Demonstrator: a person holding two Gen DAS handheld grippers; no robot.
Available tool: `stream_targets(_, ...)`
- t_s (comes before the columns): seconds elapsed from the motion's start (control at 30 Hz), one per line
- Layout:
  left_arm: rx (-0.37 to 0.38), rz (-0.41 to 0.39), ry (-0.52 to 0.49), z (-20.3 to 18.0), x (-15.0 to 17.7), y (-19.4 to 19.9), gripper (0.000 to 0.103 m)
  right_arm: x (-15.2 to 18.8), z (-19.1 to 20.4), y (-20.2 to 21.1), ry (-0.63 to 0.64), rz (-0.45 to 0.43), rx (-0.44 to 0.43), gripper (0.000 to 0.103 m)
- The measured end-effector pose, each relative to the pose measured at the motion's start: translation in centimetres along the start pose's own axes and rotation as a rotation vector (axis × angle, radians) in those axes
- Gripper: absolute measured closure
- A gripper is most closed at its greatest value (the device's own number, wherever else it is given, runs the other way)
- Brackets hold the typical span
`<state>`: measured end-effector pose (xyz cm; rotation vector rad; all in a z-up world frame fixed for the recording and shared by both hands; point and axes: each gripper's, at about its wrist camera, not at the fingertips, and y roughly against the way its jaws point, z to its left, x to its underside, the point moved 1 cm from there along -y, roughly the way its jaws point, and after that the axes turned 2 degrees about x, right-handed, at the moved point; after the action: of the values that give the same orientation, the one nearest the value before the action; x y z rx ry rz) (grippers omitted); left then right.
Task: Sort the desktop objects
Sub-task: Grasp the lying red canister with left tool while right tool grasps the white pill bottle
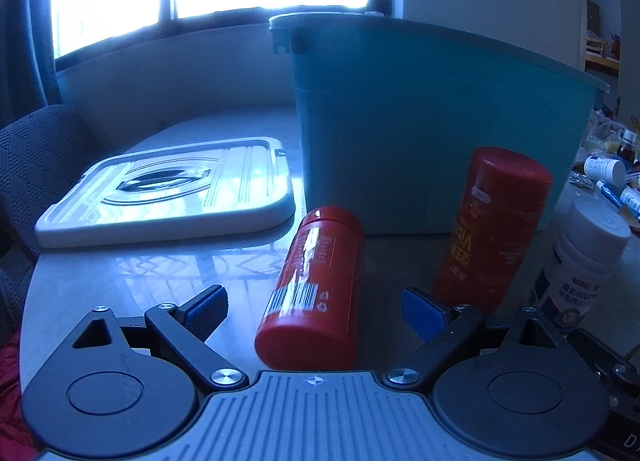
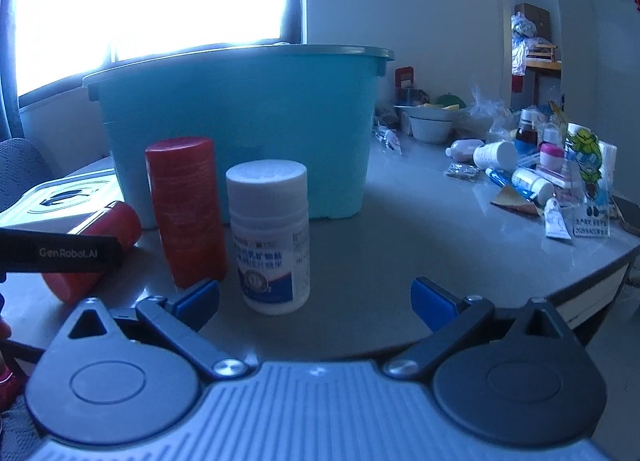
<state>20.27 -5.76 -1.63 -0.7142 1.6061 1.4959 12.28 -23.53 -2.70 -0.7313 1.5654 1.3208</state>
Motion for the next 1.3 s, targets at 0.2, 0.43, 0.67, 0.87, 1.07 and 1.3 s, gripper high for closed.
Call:
stream_targets(0.2, 0.007, 0.010, -0.003, 0.0, 0.0, -1.5, 0.008, -0.2, 0.5, -1.6, 0.004, -0.003, 0.006, 0.001)
stream_targets(0.43, 0.010, 0.018, 0.014, 0.6, 0.1, -3.1, 0.008, -0.1, 1.2, -3.4, 0.017, -0.015, 0.017, 0.001)
stream_targets(0.67, 0.007, 0.012, 0.005, 0.7, -0.2, -4.6, 0.026, -0.7, 2.0, -6.0, 0.038, -0.013, 0.016, 0.023)
stream_targets(0.87, 0.018, 0.018, -0.021, 0.3, -0.8, -4.4, 0.053, -1.0, 2.3, -6.1, 0.057, 0.012, -0.002, 0.055)
stream_targets(1.07, 0.034, 0.021, 0.020, 0.7, -1.0, -2.4, 0.053, -1.6, 1.8, -3.7, 0.072, 0.000, -0.006, 0.055)
stream_targets(1.3, 0.026, 0.018, 0.027, -0.4, -1.7, 3.3, 0.053, -2.9, 0.3, 0.8, 0.081, 0.007, -0.042, 0.055)
